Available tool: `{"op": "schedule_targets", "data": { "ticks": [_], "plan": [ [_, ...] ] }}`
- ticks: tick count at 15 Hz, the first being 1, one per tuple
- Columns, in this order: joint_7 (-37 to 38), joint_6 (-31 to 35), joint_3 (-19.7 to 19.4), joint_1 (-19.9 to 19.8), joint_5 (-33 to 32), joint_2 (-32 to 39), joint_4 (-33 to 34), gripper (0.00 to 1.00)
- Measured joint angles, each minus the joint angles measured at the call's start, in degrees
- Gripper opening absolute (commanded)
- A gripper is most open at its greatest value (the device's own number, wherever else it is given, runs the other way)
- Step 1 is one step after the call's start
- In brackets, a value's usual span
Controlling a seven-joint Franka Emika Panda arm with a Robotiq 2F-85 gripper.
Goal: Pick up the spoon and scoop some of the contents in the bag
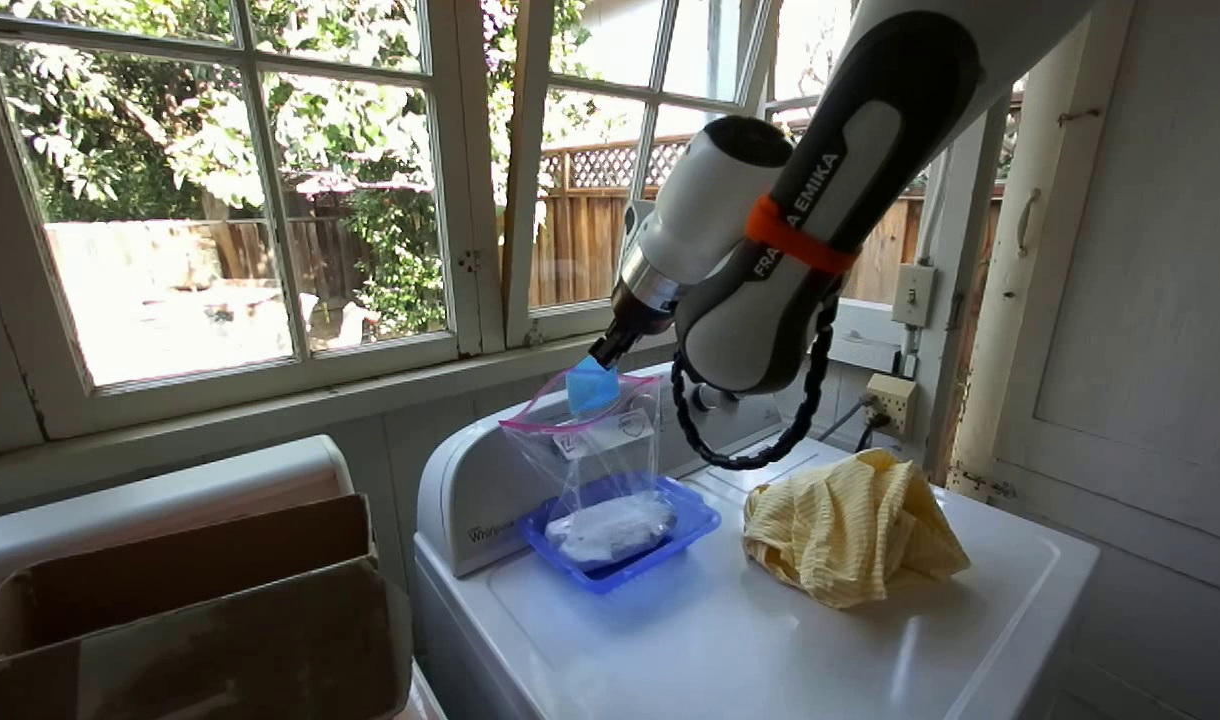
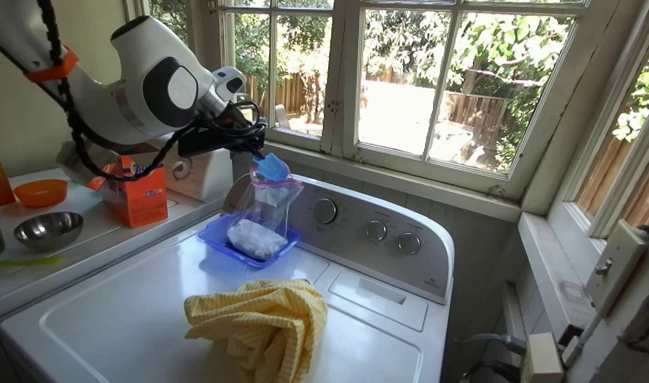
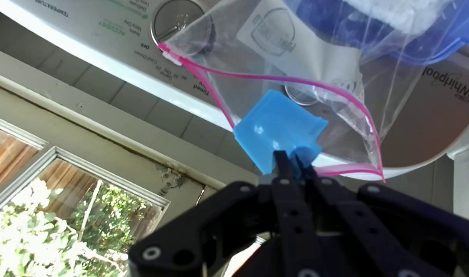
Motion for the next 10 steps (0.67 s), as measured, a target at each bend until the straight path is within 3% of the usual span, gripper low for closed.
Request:
{"op": "schedule_targets", "data": {
  "ticks": [4, 10],
  "plan": [
    [-0.67, -3.0, 6.33, -4.74, -0.51, -0.03, 1.28, 0.02],
    [-9.42, -18.97, 16.66, -11.9, -0.14, 5.79, 1.25, 0.02]
  ]
}}
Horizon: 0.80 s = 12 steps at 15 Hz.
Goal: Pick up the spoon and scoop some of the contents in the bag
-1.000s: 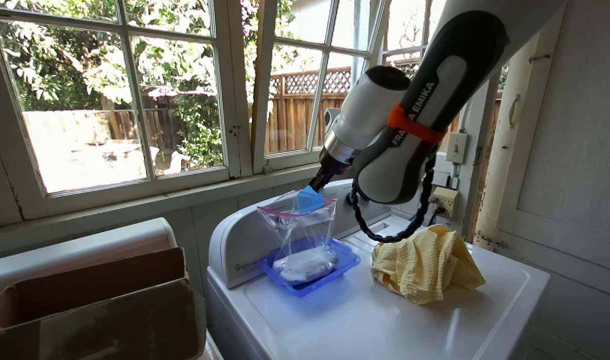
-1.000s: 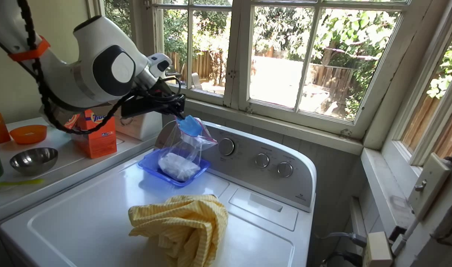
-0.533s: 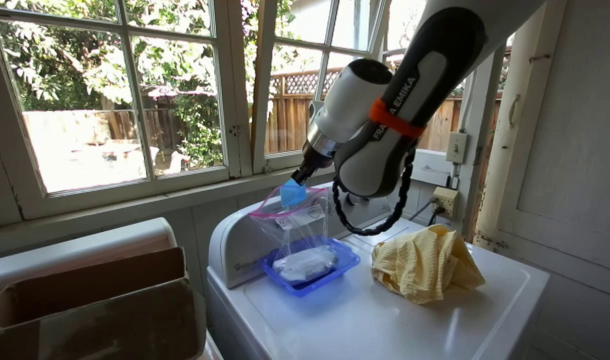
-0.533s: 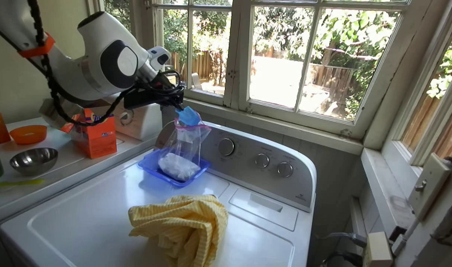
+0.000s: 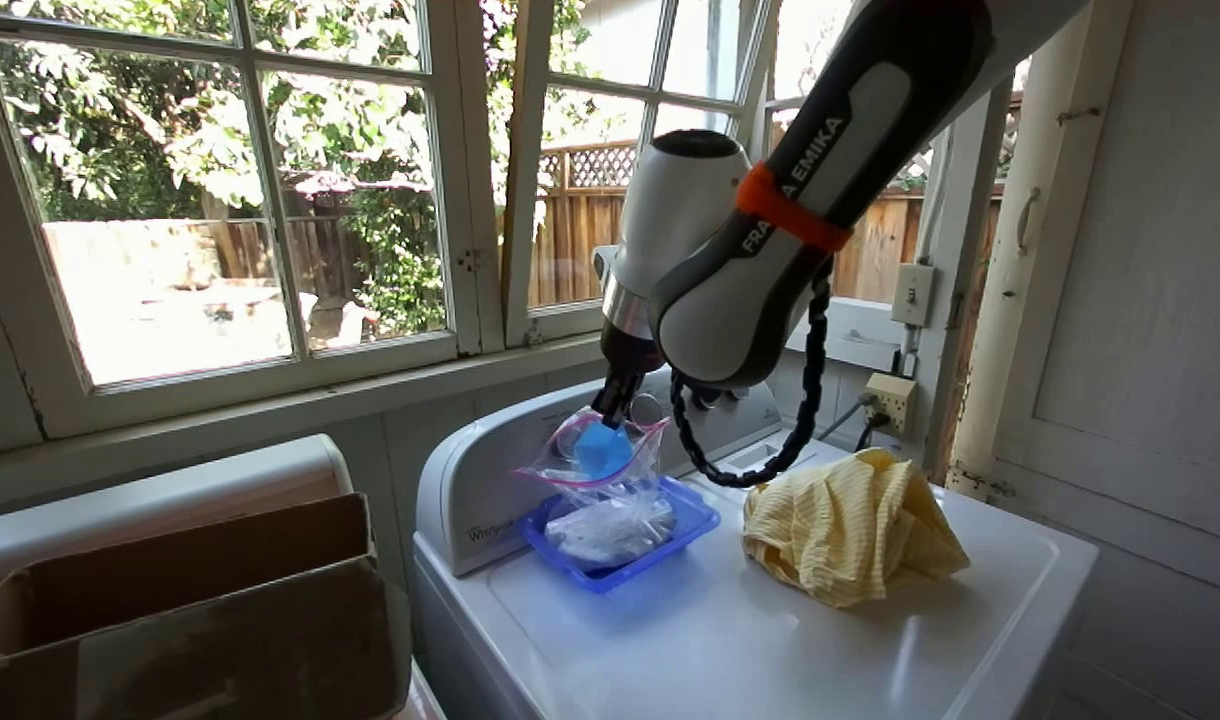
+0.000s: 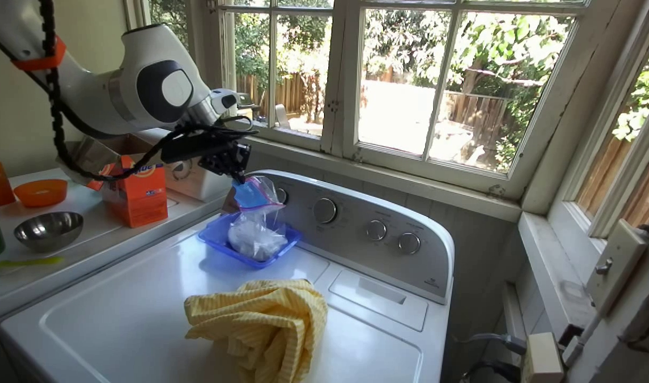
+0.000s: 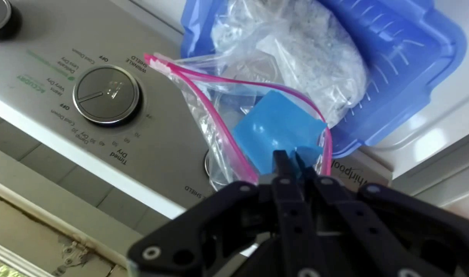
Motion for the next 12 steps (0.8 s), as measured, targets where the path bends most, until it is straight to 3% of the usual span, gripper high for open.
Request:
{"op": "schedule_targets", "data": {
  "ticks": [3, 7, 8, 10, 12],
  "plan": [
    [-6.02, -5.3, 2.95, -2.44, 4.38, 3.65, 0.29, 0.02],
    [-9.95, -15.52, 2.88, -3.59, 7.82, 6.73, 2.73, 0.02],
    [-10.37, -17.14, 0.46, -1.69, 8.3, 6.91, 3.27, 0.02],
    [-10.71, -17.8, -8.61, 6.22, 8.47, 6.71, 3.91, 0.02],
    [-10.88, -14.43, -10.47, 7.5, 6.49, 6.07, 4.03, 0.02]
  ]
}}
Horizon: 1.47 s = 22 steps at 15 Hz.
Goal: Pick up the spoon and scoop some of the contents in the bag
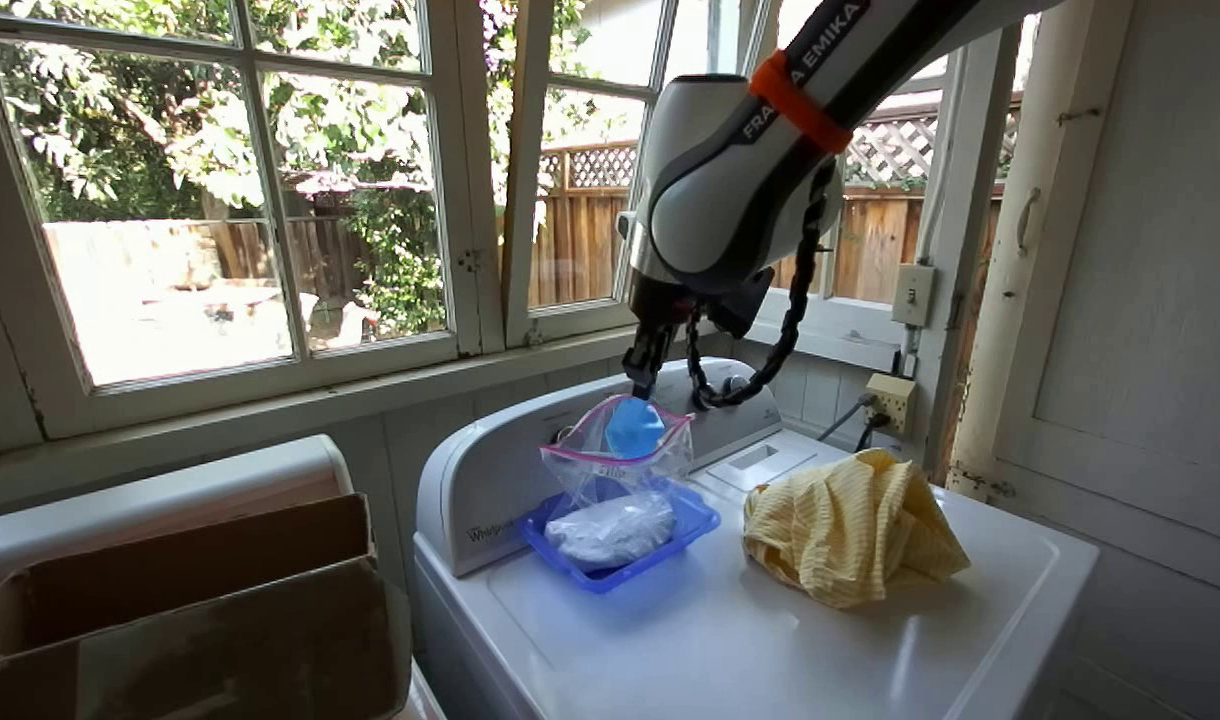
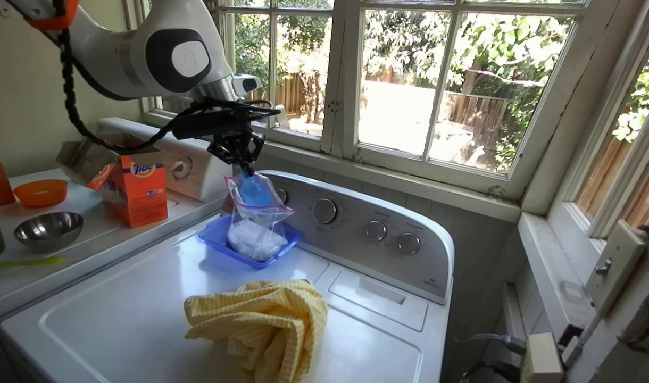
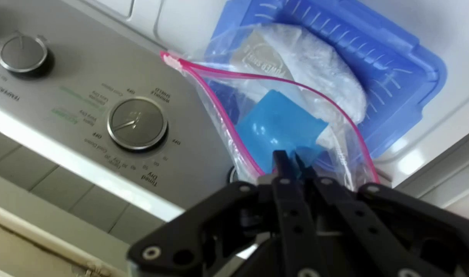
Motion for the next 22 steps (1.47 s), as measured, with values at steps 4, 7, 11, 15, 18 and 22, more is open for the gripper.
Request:
{"op": "schedule_targets", "data": {
  "ticks": [4, 7, 11, 15, 18, 22],
  "plan": [
    [0.05, 11.53, -0.15, -0.03, -3.01, -3.18, -2.25, 0.02],
    [-0.42, 12.21, 0.68, 0.04, -3.05, -4.25, -4.55, 0.02],
    [-2.25, 1.63, 2.12, 0.09, -2.36, -2.08, -4.47, 0.02],
    [-5.11, -12.72, 2.86, 0.13, 1.28, 2.49, -2.15, 0.02],
    [-5.14, -12.89, -8.6, 10.79, 1.68, 3.1, -1.8, 0.02],
    [-5.12, 1.4, -10.16, 12.32, -0.73, 0.5, -4.33, 0.02]
  ]
}}
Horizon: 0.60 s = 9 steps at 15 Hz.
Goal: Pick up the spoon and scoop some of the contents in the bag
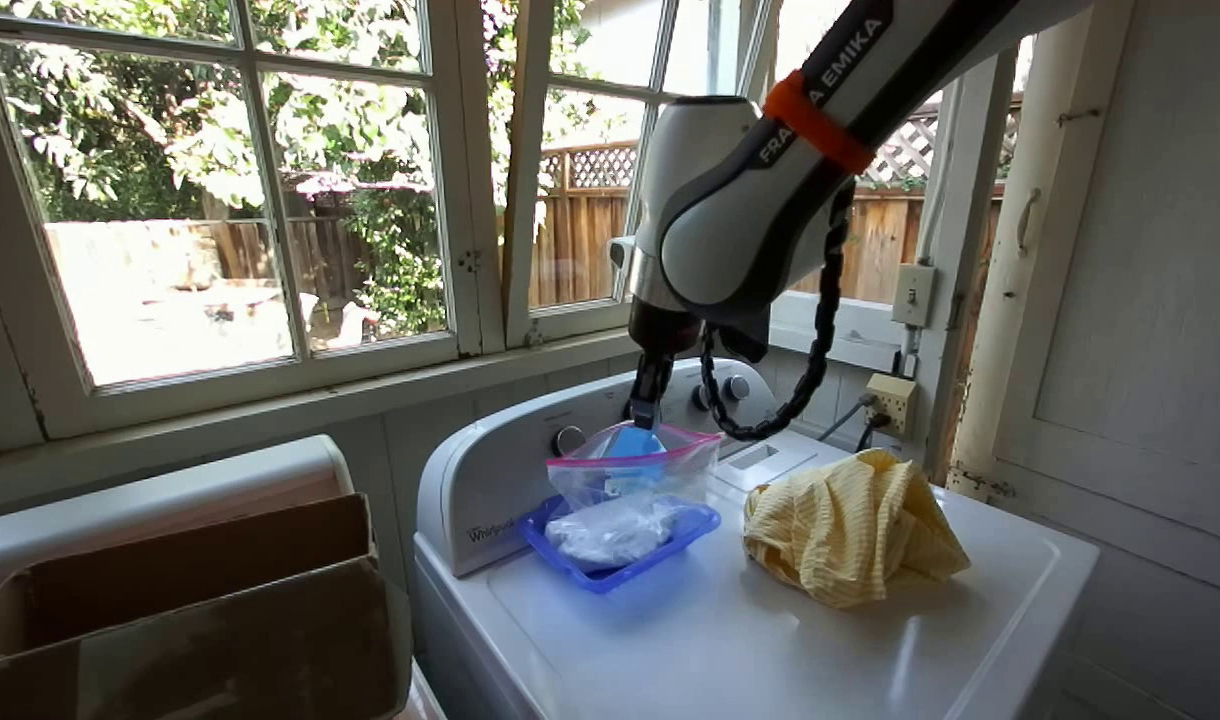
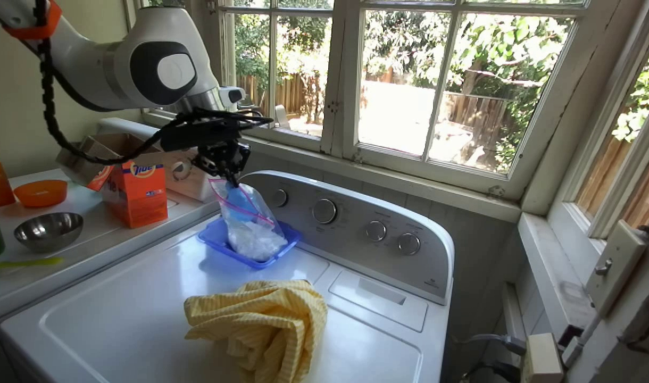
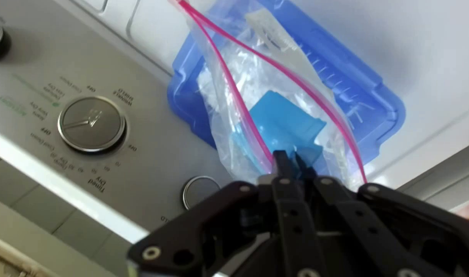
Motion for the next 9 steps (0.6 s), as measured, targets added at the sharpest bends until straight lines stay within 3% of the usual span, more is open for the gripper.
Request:
{"op": "schedule_targets", "data": {
  "ticks": [4, 9],
  "plan": [
    [-0.03, 11.96, 0.42, 0.01, -1.35, -4.91, -3.78, 0.02],
    [-0.04, 15.83, 1.43, 0.01, -1.39, -10.08, -6.39, 0.02]
  ]
}}
